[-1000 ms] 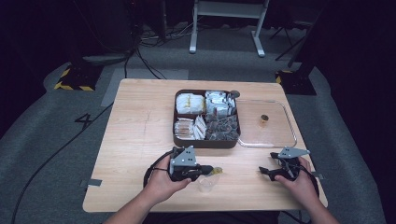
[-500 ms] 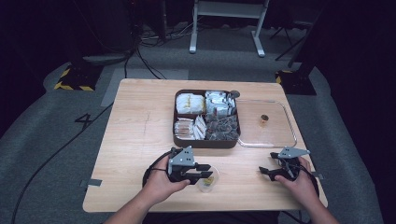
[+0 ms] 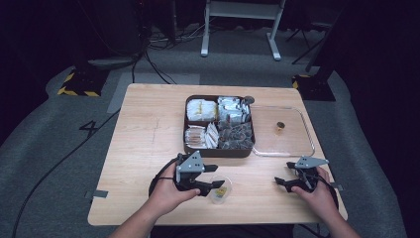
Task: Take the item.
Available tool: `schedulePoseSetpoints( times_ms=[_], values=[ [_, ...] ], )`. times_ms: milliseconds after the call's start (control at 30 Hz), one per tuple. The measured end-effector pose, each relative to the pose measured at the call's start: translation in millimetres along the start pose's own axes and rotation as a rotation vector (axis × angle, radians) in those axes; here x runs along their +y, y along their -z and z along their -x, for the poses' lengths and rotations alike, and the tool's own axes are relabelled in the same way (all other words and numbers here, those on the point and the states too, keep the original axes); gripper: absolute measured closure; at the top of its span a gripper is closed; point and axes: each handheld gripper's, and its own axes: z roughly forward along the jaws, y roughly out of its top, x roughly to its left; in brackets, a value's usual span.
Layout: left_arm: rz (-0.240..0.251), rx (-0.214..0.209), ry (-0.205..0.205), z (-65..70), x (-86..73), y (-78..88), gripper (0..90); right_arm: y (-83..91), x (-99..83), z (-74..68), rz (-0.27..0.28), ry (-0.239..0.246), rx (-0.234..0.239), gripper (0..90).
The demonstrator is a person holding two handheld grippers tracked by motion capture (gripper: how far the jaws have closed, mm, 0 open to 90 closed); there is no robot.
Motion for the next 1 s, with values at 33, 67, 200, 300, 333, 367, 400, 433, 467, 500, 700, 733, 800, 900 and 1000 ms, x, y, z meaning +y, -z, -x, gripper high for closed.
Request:
schedulePoseSetpoints(
  times_ms=[33, 67, 200, 300, 333, 367, 400, 433, 467, 500, 700, 733, 800, 900, 1000],
  values=[
    [0.002, 0.011, 0.006, -0.2, 1.5, 3.0, 42.6, 0.0, 0.0, 0.0, 0.000, 0.000, 0.000, 14.8],
    [0.000, 0.025, 0.002, -0.2, 2.3, 4.9, 41.7, 0.0, 0.0, 0.0, 0.000, 0.000, 0.000, 14.8],
    [-0.012, 0.095, -0.006, -1.1, 4.6, 15.4, 40.0, 0.0, 0.0, 0.0, 0.000, 0.000, 0.000, 14.8],
    [-0.023, 0.136, 0.003, -0.7, 4.8, 23.8, 36.1, 0.0, 0.0, -0.1, 0.000, -0.001, 0.000, 14.8],
    [-0.027, 0.149, 0.006, 0.2, 4.0, 27.5, 32.8, 0.0, 0.0, 0.0, 0.000, 0.000, 0.000, 14.8],
    [-0.027, 0.149, 0.006, 0.2, 4.0, 27.5, 32.5, 0.0, 0.0, 0.0, 0.000, 0.000, 0.000, 14.8],
    [-0.028, 0.162, 0.001, 0.8, 3.3, 29.6, 32.5, 0.0, 0.0, 0.0, 0.000, 0.000, 0.000, 14.8],
    [-0.034, 0.186, -0.009, 1.9, 1.5, 32.5, 31.9, 0.0, 0.0, 0.0, 0.000, 0.000, 0.000, 14.8],
    [-0.045, 0.198, -0.015, 2.2, 0.5, 34.4, 30.3, 0.0, 0.0, 0.0, 0.000, 0.000, 0.000, 14.8],
    [-0.051, 0.209, -0.021, 2.3, -1.1, 36.7, 30.3, 0.0, 0.0, 0.0, 0.000, 0.000, 0.000, 14.8],
    [-0.048, 0.253, -0.014, -0.6, -9.9, 49.7, 30.6, 0.0, 0.0, 0.0, 0.000, -0.001, 0.001, 14.8],
    [-0.055, 0.270, -0.013, -1.2, -11.7, 52.2, 30.6, 0.0, 0.0, 0.0, 0.000, 0.000, 0.001, 14.8],
    [-0.059, 0.292, 0.011, -3.5, -16.7, 58.1, 29.4, 0.0, 0.0, 0.0, 0.000, -0.001, 0.001, 14.8],
    [-0.083, 0.338, 0.036, -8.5, -24.0, 65.9, 28.9, 0.0, 0.0, 0.1, 0.000, 0.000, 0.001, 14.7],
    [-0.114, 0.381, 0.049, -14.2, -32.2, 72.5, 28.3, 0.0, 0.0, 0.1, 0.000, 0.000, 0.001, 14.8]
  ],
)
